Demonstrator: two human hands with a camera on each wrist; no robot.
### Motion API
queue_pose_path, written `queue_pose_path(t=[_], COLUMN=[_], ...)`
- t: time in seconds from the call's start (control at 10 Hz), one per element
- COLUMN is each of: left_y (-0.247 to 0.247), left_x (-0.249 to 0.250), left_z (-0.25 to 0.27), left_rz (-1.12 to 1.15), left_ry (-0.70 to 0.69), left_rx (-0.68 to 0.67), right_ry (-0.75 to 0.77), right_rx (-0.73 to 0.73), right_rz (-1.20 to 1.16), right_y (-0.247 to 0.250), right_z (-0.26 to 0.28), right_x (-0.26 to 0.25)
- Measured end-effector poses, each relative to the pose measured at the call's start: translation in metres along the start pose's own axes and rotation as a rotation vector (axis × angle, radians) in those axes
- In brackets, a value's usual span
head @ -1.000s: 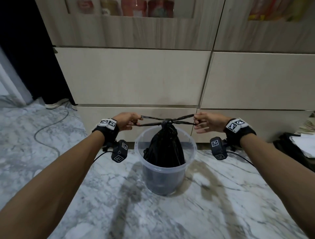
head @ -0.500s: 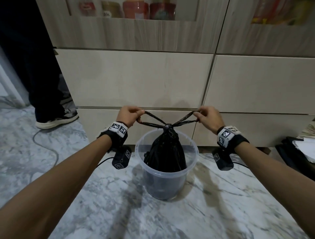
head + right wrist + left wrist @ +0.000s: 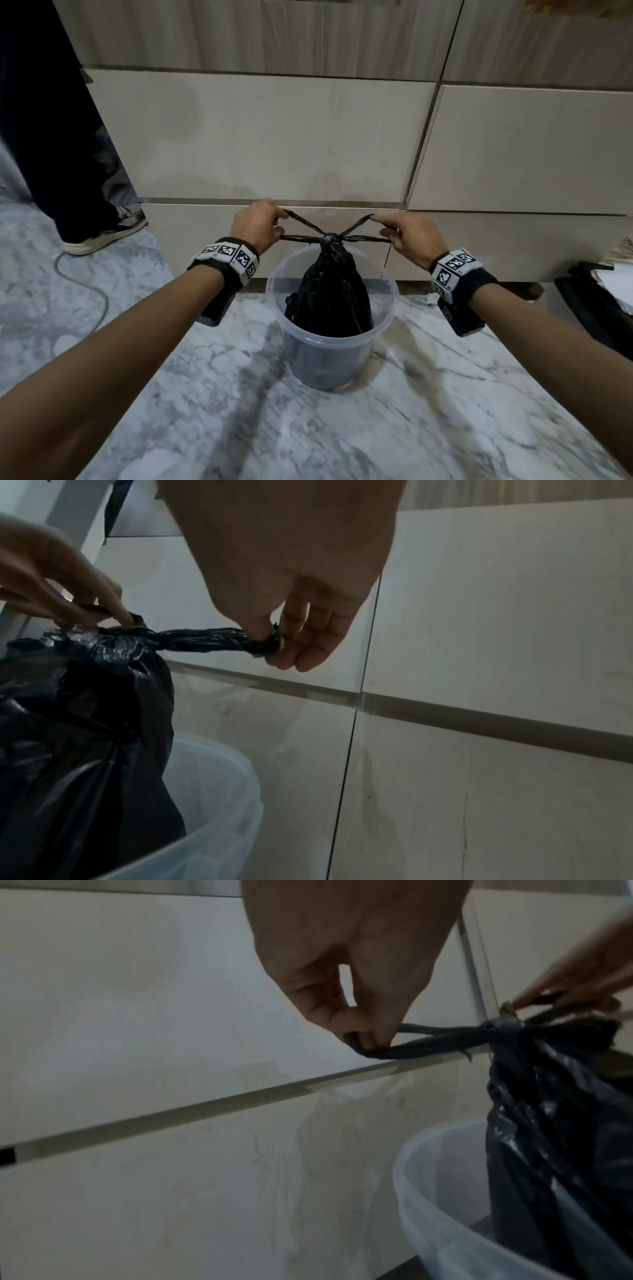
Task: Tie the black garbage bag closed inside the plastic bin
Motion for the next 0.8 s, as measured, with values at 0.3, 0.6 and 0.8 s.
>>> queue_pose_path(t=[0.3,0.6,0.8], left_y=[-0.006,-0.025,-0.037], left_x=[-0.011,-0.024,-0.039], left_z=[-0.001,-0.008,0.007], left_rz=[-0.117,0.177,0.741], left_ry=[0.009,0.121,0.342], left_rx=[-0.074,-0.109,0.008], right_ry=[-0.017,-0.111,-0.188], right_rx=[-0.136,-0.215,0.029], right_rz=[0.136,0.117,-0.22], right_y=[-0.01,-0.026,-0.023], right_z=[-0.006,-0.006,0.018], right_x=[0.012,0.026,0.018])
Point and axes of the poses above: each hand's wrist, its own z-axis away from the middle knuckle, its own y-axis out of the back of the hand, x = y × z, the point moved 2 cm from there along -z, towards the middle knuckle, and after that the axes turned 3 degrees about z, right-handed, at the moved point
